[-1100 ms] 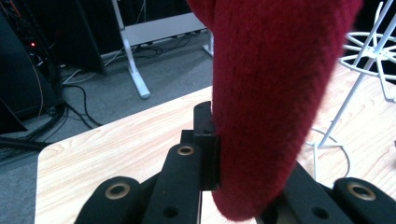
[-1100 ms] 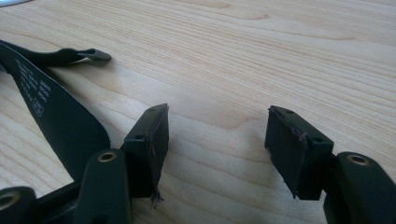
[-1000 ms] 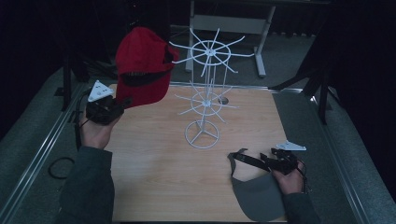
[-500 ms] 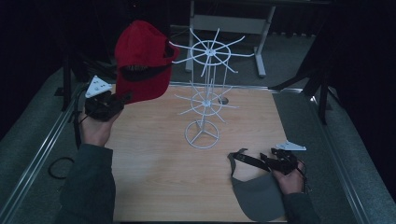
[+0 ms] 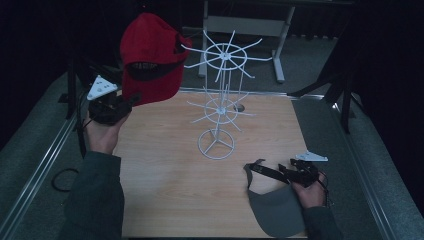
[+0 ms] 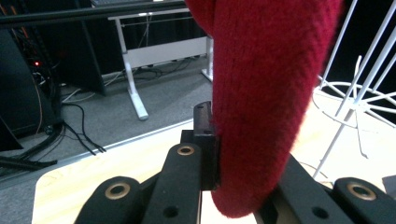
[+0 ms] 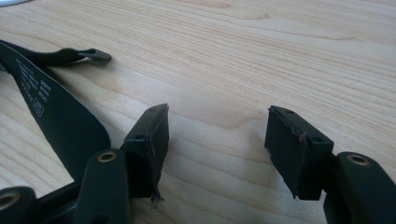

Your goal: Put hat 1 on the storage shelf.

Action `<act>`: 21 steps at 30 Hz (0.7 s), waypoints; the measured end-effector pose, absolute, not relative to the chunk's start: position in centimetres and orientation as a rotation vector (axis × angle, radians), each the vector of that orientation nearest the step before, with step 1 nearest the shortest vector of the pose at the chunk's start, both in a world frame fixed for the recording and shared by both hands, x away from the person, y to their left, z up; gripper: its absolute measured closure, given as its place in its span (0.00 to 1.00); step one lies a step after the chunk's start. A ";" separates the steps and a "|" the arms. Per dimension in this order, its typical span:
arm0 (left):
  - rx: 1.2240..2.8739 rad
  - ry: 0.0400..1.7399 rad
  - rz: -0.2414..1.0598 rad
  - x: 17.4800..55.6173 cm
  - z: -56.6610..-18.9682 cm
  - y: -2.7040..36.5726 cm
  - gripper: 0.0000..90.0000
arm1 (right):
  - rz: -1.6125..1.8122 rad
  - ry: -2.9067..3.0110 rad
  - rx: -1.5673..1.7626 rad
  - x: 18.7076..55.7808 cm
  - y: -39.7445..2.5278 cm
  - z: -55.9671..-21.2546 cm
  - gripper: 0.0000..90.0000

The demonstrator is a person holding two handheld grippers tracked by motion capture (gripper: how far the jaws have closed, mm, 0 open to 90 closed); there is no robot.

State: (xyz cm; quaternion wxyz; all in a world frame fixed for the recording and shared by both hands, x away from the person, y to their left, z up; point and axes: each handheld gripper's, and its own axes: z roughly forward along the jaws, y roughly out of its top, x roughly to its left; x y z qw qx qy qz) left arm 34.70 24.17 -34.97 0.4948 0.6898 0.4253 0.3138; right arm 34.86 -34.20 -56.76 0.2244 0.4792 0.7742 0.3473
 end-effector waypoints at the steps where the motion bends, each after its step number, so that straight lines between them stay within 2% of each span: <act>1: 1.667 1.031 0.760 34.7 -34.9 24.2 0.95 | 0.958 2.136 1.323 34.9 -34.2 -56.8 0.44; 21: 1.543 1.010 0.725 33.9 -33.3 24.8 0.95 | 0.957 2.138 1.321 34.8 -34.2 -56.8 0.44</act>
